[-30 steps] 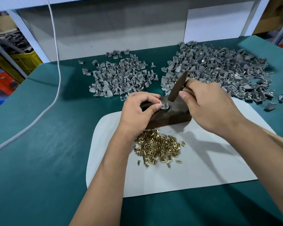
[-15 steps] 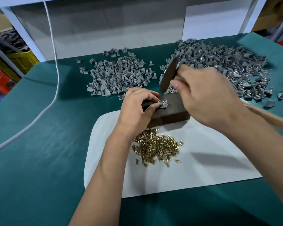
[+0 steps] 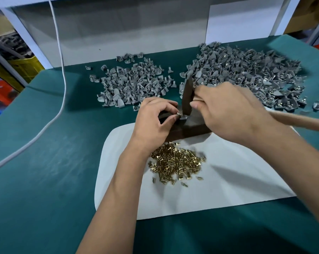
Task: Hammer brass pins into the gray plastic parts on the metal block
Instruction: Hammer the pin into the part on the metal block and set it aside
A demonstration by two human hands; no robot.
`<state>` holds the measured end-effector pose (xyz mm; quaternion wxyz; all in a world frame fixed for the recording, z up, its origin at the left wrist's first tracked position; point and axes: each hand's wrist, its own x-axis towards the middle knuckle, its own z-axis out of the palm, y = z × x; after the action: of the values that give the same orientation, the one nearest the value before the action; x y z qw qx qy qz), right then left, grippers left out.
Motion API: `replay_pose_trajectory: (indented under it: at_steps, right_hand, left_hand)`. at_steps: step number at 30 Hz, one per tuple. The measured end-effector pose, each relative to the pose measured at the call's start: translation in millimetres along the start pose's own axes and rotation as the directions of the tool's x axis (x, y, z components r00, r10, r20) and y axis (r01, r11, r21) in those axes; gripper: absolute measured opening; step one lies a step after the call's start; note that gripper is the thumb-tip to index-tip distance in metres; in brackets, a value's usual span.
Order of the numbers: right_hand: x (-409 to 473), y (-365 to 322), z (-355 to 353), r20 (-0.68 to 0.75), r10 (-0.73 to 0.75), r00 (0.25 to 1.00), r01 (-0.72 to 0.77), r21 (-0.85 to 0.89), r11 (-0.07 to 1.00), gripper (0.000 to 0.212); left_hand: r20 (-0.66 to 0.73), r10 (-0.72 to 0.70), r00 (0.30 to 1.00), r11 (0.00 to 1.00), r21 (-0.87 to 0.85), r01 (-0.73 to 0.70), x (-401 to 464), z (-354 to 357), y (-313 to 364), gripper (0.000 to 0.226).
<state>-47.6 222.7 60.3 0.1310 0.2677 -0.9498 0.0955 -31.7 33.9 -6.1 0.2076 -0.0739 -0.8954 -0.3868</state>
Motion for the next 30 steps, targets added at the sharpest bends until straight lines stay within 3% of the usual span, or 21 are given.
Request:
replay_pose_trajectory:
  at_steps: [3, 8, 12, 16, 25, 30]
  right_hand:
    - [0, 2, -5, -0.265, -0.003, 0.964, 0.047, 0.160, 0.986, 0.023]
    - [0, 2, 11, 0.026, 0.020, 0.999, -0.022, 0.056, 0.998, 0.016]
    - [1, 24, 8, -0.008, 0.054, 0.998, -0.052, 0.175, 0.983, 0.018]
    - [-4, 60, -1, 0.081, 0.111, 0.991, -0.133, 0.372, 0.919, 0.010]
    - [-23, 82, 6, 0.319, 0.103, 0.942, -0.168, 0.181, 0.969, 0.020]
    - [-13, 77, -1, 0.290, 0.084, 0.953, -0.153, 0.224, 0.962, 0.017]
  left_hand:
    - [-0.016, -0.004, 1.000, 1.000, -0.008, 0.004, 1, 1, -1, 0.007]
    - [0.004, 0.007, 1.000, 1.000, 0.000, -0.007, -1, 1, -3, 0.004]
    - [-0.010, -0.087, 0.996, 0.993, -0.077, 0.086, -2, 3, -1, 0.009]
    - [-0.014, -0.236, 0.972, 0.950, -0.215, 0.227, -3, 3, 3, 0.026]
    - [0.034, -0.269, 0.962, 0.925, -0.270, 0.268, -4, 4, 8, 0.024]
    - [0.041, -0.250, 0.967, 0.937, -0.240, 0.252, -5, 3, 8, 0.025]
